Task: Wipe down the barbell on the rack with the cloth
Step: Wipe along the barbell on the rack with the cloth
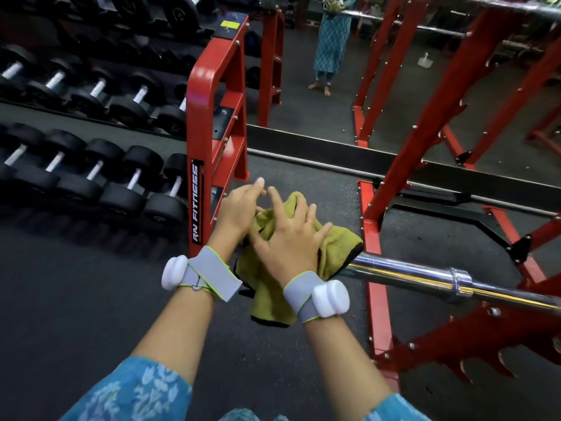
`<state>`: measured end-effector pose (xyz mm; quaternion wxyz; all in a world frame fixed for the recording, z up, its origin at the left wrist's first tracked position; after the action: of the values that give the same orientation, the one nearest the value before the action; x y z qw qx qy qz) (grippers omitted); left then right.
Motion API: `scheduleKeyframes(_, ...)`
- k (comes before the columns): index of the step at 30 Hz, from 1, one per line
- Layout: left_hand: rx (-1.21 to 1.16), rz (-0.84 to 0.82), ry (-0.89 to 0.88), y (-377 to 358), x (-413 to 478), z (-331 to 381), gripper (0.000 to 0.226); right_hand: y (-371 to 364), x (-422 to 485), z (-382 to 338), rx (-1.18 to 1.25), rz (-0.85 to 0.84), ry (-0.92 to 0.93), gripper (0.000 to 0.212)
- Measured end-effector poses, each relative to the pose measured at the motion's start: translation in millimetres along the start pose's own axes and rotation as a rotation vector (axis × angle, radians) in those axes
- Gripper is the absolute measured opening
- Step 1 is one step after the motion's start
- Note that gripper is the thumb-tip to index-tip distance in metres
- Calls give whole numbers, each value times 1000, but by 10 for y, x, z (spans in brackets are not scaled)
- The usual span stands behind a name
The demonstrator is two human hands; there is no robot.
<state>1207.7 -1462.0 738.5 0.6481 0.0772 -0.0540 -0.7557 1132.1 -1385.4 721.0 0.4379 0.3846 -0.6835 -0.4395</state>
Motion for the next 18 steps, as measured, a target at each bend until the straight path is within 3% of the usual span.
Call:
scheduleKeyframes(4, 198, -72, -70, -28, -70, 20, 56, -67, 2, 76, -96, -36, 38, 86)
scheduleKeyframes(7, 245, -98, -110, -112, -82, 27, 65, -29, -36, 170, -89, 39, 47, 83)
scheduleKeyframes(12, 257, -92, -180, -318, -121, -59, 71, 34, -115, 529, -26, 153, 123, 76)
scheduleKeyframes(18, 584, -176, -211, -491, -256, -58, 64, 136, -175, 920, -17, 211, 108, 75)
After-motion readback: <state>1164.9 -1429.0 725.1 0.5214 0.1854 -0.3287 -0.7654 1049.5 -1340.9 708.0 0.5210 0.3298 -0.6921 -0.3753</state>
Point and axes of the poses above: each hand's wrist, its own x-axis towards the middle knuckle, its own y-axis out of the back of the hand, z = x × y, the point moved 1 cm from there along x, towards the middle knuckle, and after that the axes turned 7 degrees about -x, right-handed, at the moved point
